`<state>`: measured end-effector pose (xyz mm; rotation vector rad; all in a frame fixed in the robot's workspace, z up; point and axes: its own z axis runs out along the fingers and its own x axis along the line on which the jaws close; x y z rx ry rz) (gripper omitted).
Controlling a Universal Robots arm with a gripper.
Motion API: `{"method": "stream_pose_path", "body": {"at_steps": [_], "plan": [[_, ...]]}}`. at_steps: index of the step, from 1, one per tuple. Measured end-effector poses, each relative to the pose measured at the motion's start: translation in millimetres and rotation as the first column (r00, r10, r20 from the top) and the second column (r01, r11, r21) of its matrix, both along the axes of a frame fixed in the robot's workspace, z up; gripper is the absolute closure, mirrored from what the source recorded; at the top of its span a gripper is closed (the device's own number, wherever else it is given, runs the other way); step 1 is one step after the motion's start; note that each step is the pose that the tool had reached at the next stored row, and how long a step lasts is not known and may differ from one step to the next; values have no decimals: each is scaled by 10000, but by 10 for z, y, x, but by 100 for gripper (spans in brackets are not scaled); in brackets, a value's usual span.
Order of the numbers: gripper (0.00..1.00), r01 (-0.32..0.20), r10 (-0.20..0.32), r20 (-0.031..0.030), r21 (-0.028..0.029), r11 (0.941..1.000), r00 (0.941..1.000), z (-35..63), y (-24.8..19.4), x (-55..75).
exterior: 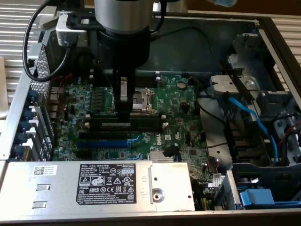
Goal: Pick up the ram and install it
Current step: 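Insert the ram into the slot, then press down the ram until it locks into place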
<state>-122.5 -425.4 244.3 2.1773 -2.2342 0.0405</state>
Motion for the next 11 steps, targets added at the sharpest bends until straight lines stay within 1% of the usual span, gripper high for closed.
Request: {"method": "stream_pose_path", "body": {"at_steps": [11], "plan": [[73, 9, -9, -3, 0, 10000, 10000, 1, 0, 0]]}}
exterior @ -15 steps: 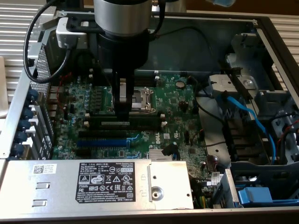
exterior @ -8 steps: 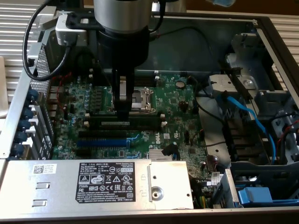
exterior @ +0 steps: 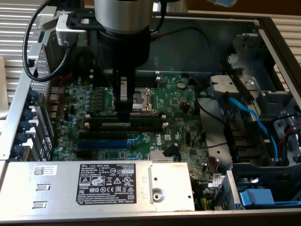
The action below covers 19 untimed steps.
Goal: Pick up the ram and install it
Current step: 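Press down the ram until it locks into place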
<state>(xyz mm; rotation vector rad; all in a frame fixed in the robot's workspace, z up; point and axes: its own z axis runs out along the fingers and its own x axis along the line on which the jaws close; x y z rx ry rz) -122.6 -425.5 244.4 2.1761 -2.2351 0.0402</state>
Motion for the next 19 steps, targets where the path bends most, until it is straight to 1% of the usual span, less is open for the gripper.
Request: {"method": "stream_pose_path", "body": {"at_steps": [3, 4, 5, 6, 7, 8, 17, 19], "plan": [[73, 0, 0, 0, 0, 10000, 10000, 0, 0, 0], [75, 0, 0, 0, 0, 10000, 10000, 0, 0, 0], [82, 0, 0, 0, 0, 10000, 10000, 0, 0, 0], [82, 0, 0, 0, 0, 10000, 10000, 0, 0, 0], [88, 0, 0, 0, 0, 10000, 10000, 0, 0, 0], [90, 0, 0, 0, 0, 10000, 10000, 0, 0, 0], [90, 0, 0, 1, 0, 10000, 10000, 0, 0, 2], [90, 0, 0, -1, -1, 10000, 10000, 1, 0, 24]]}}
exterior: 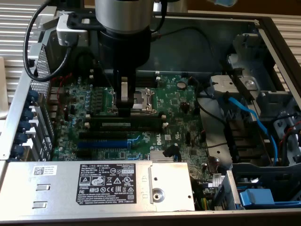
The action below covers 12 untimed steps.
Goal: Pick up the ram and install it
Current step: 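Press down the ram until it locks into place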
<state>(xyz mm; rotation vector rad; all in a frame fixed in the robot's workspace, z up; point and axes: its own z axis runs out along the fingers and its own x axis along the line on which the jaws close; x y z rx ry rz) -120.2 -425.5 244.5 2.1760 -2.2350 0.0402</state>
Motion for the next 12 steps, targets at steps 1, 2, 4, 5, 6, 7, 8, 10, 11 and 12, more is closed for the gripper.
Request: {"method": "stream_pose_path", "body": {"at_steps": [1, 2, 4, 5, 6, 7, 8, 10, 11, 12], "plan": [[90, -1, 1, 0, 1, 10000, 10000, 0, 0, 12], [90, 0, 0, 0, 0, 10000, 10000, 0, 0, 12], [90, 0, 0, 0, 1, 10000, 10000, 0, 0, 12], [90, 0, 0, 0, 1, 10000, 10000, 0, 0, 12], [90, 0, 0, 0, 1, 10000, 10000, 0, 0, 12], [90, 0, 0, 1, 1, 10000, 10000, -1, 0, 12], [90, 0, 0, 1, 2, 10000, 10000, -1, 0, 12], [90, 0, 0, 0, 1, 10000, 10000, -1, -1, 12], [90, 0, 0, 0, 1, 10000, 10000, -2, -1, 12], [90, 0, 0, 1, 1, 10000, 10000, -3, -1, 12]]}}
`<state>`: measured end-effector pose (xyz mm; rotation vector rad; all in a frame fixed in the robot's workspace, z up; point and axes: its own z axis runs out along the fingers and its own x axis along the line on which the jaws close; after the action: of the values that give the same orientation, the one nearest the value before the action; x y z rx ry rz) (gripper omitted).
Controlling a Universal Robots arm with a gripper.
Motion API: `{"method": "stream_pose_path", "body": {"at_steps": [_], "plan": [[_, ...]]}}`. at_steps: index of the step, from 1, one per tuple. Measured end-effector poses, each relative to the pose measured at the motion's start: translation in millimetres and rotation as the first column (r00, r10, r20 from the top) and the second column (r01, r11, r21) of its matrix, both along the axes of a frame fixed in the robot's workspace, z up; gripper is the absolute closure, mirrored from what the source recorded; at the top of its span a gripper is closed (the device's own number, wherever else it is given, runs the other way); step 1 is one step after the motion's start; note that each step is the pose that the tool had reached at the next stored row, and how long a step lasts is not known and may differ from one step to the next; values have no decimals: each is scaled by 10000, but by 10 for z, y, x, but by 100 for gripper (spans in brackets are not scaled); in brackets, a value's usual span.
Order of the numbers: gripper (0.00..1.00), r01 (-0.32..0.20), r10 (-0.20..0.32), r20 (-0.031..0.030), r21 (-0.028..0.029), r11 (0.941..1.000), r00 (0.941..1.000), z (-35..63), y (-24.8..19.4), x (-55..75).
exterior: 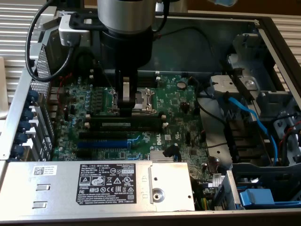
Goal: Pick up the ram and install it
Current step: 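Press down the ram until it locks into place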
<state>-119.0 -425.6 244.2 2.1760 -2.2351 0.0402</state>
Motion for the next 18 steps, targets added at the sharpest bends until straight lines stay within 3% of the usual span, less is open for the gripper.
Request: {"method": "stream_pose_path", "body": {"at_steps": [5, 9, 18], "plan": [[90, -1, 1, 1, -7, 10000, 10000, -9, -4, -1], [90, -1, 1, 0, -101, 9999, 10000, -14, 6, -4], [90, -1, 1, 0, -101, 9999, 10000, -14, 7, -4]]}}
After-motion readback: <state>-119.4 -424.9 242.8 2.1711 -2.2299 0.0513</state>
